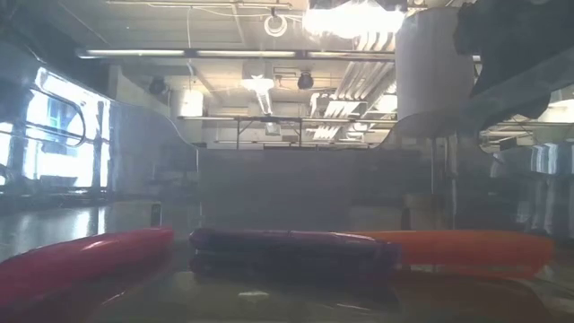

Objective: Pick & Place Markers
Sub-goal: Put the green highlighter into the transparent bin

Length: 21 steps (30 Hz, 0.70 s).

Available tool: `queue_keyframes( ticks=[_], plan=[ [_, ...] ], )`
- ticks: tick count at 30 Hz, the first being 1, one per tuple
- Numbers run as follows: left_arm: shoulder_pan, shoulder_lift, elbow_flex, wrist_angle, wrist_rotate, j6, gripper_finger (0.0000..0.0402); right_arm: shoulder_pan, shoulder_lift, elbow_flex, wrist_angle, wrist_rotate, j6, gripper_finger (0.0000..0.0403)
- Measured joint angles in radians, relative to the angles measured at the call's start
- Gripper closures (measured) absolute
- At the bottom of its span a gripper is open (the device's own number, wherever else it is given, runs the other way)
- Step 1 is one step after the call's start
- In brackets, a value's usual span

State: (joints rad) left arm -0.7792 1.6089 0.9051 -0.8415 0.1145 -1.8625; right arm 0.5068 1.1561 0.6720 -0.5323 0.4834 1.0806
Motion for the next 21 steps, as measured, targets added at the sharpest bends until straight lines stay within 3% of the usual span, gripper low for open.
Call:
queue_keyframes(
  ticks=[9, 16, 21],
  plan=[
    [0.000, 0.000, 0.000, -0.048, 0.025, -0.016, 0.0144, 0.000, 0.000, 0.000, 0.032, 0.000, -0.008, 0.0279],
    [-0.055, 0.000, 0.000, -0.005, 0.104, -0.151, 0.0135, 0.000, 0.000, 0.000, 0.032, 0.000, -0.008, 0.0279],
    [-0.074, -0.001, 0.000, -0.002, 0.206, -0.108, 0.0135, 0.000, 0.000, 0.000, 0.032, 0.000, -0.021, 0.0279]
  ],
)
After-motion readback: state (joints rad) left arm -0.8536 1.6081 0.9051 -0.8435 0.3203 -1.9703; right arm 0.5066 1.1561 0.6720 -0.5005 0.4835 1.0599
